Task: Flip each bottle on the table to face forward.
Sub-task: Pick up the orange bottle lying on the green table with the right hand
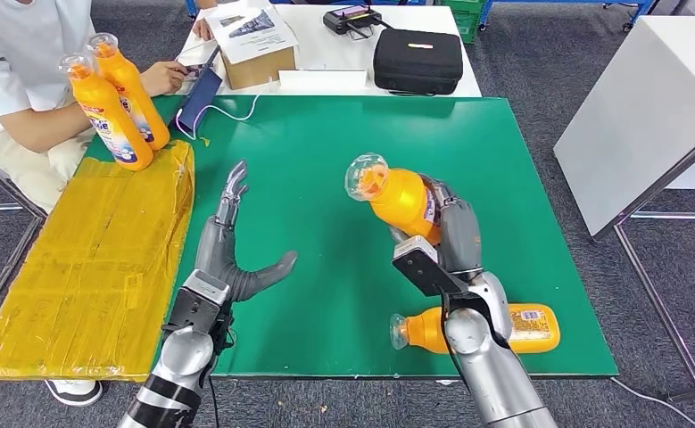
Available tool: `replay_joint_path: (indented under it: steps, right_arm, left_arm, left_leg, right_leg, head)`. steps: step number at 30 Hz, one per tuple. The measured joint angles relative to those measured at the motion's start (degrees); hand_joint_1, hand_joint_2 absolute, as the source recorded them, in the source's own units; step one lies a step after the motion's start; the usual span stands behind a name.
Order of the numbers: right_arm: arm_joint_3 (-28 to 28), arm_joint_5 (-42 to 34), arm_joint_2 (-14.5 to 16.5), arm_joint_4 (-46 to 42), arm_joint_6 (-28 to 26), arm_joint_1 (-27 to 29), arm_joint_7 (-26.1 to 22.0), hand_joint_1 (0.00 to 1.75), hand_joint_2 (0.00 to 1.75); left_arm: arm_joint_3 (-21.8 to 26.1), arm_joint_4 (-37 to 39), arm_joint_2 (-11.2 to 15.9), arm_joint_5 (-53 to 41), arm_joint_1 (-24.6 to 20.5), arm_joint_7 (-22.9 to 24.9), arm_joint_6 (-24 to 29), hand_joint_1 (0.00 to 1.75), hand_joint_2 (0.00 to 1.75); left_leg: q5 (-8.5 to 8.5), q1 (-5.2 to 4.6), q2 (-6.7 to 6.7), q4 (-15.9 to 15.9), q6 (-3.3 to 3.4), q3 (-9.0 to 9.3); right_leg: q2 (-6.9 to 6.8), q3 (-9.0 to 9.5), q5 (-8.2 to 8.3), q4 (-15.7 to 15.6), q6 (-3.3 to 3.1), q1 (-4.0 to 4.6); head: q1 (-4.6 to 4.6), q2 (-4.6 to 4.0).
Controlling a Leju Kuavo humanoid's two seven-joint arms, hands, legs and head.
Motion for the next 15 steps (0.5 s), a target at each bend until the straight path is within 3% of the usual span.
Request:
replay_joint_path:
  steps: [5,15]
  right_arm:
    - [2.2,-3.05,2.65,1.98,3.23,-0.3,-1.15,1.75,1.75]
    - [7.5,-5.47,7.11,7.56,4.18,-2.46,-2.69,1.75,1.75]
  left_arm:
    - [-0.77,0.36,-0.24,-0.02,-0.3,0.01,-0.14,0.0,1.75]
    - [-4.51,0.78,-0.62,1.56,-0.8,0.02,-2.33,0.0,1.75]
  left_leg:
    - [0.0,0.01,0.0,-0.01,0.0,0.0]
    - [0.0,0.0,-0.02,-0.01,0.0,-0.01]
  right_leg:
    - [0.0,-0.01,-0.01,0.0,-0.01,0.0]
    - [-0.01,-0.01,-0.01,0.0,-0.02,0.0]
  head:
    - [0.0,0.0]
    - [0.01,0.0]
